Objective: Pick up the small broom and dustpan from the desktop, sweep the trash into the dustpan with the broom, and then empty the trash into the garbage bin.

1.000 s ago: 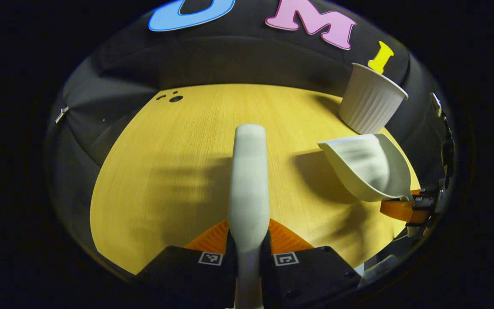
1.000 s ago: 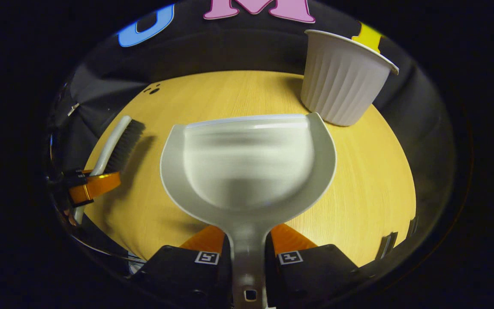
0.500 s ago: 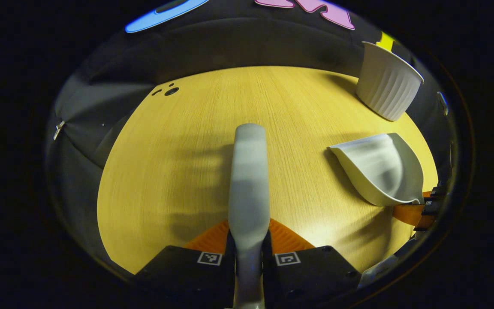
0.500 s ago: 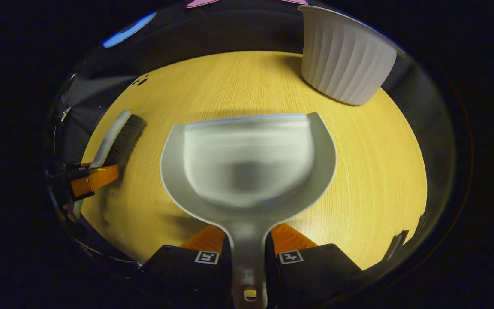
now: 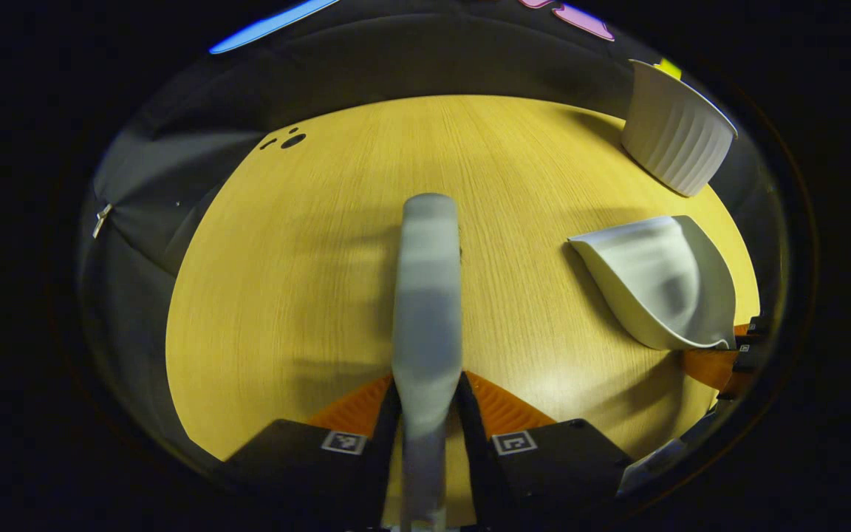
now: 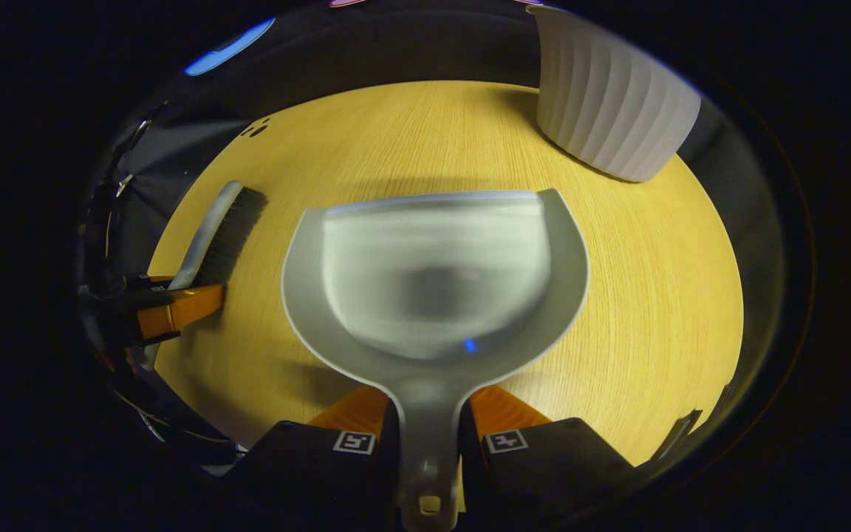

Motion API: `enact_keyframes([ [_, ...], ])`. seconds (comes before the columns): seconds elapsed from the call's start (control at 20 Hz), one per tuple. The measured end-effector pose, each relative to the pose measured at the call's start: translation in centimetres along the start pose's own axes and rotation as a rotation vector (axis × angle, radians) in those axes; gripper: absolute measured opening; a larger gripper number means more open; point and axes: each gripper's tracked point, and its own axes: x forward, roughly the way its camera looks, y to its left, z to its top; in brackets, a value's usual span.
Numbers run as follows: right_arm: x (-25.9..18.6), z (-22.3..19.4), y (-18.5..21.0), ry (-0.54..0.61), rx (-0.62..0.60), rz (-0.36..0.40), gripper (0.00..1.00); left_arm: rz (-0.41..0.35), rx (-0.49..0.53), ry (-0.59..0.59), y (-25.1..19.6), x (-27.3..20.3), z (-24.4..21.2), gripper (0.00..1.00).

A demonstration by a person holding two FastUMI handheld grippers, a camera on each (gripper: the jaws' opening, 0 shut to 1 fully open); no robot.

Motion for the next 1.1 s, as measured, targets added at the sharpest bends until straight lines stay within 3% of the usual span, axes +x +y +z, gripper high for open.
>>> enact_keyframes([
  [0.05,-0.1,0.0,0.3,-0.006,0.005,0.015,0.4,-0.002,0.001,-0.013,0.0,-0.1,0.3,0.63],
  [0.2,-1.1,0.7,0.4,-0.046,-0.005,0.012,0.96,-0.047,-0.004,-0.084,-0.6,-2.1,1.4,1.0],
  [0.25,-1.8,0.9,0.3,-0.059,-0.005,0.006,1.0,-0.062,-0.009,-0.118,-0.9,-3.2,1.8,0.99],
  [0.4,-4.8,1.8,0.4,-0.137,-0.019,-0.017,0.99,-0.085,-0.02,-0.234,-1.4,-7.5,2.6,0.98],
  [0.6,-11.0,4.1,0.2,-0.318,-0.131,-0.095,1.0,-0.106,-0.012,-0.415,-1.5,-14.4,2.8,0.98],
  [0.85,-20.1,6.2,2.8,-0.556,-0.133,-0.062,1.0,-0.089,-0.053,-0.627,-0.1,-23.2,2.5,0.98],
  [1.1,-28.6,8.3,3.1,-0.778,-0.125,-0.061,0.98,-0.029,-0.035,-0.801,1.0,-30.9,2.3,0.98],
])
